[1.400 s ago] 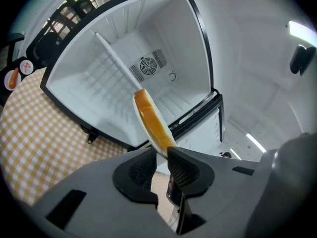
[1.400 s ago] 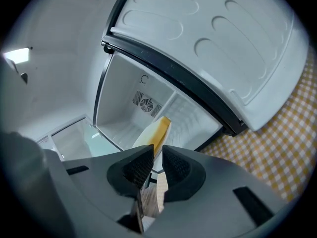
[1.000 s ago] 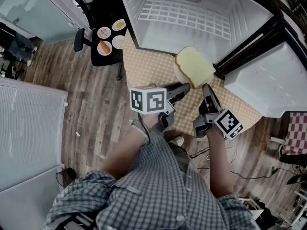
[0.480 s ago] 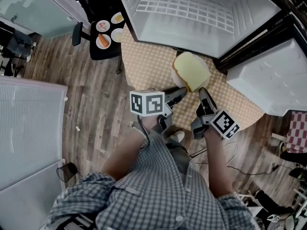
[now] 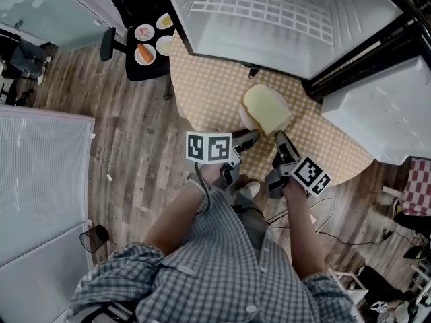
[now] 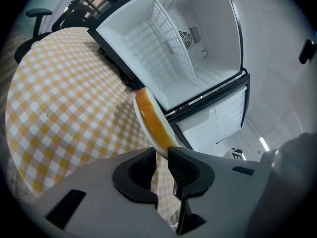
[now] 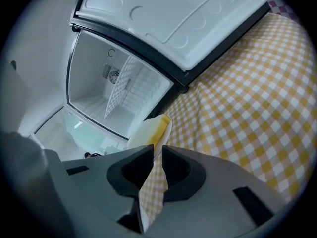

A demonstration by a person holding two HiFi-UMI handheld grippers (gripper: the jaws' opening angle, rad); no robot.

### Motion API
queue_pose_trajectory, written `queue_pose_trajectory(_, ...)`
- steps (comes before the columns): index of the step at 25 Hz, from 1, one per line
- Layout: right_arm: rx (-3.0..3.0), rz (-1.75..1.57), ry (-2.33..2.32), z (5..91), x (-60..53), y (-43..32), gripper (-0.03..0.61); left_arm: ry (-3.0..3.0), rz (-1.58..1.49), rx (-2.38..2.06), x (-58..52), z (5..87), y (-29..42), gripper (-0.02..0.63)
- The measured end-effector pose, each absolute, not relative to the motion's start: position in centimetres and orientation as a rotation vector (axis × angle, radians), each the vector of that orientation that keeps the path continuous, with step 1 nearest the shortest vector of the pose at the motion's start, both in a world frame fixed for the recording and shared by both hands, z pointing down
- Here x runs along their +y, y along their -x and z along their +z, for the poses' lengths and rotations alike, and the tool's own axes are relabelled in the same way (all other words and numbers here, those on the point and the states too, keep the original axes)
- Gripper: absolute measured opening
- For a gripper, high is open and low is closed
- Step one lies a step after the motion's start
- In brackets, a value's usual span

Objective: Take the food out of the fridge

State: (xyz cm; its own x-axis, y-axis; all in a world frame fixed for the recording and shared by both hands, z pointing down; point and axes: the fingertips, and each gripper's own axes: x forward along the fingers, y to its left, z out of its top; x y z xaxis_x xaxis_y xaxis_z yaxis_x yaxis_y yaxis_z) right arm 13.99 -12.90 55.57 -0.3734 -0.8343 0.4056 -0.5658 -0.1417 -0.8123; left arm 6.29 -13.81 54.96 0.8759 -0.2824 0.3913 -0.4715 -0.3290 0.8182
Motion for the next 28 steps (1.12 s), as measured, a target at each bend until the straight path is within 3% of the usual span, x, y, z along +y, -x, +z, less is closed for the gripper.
queue_pose_trajectory(17, 1.778, -1.629, 1.643, 58.9, -12.3, -13.6, 0.049, -1.811, 0.298, -0.552, -13.1, 59.0, -5.6, 0.091)
queue_pose_trajectory(28, 1.842, -1.6, 1.7, 59.5, -12.7, -14.3, 0.031, -1.956, 0.575, -0.648, -12.4, 60.1, -3.0, 0.102)
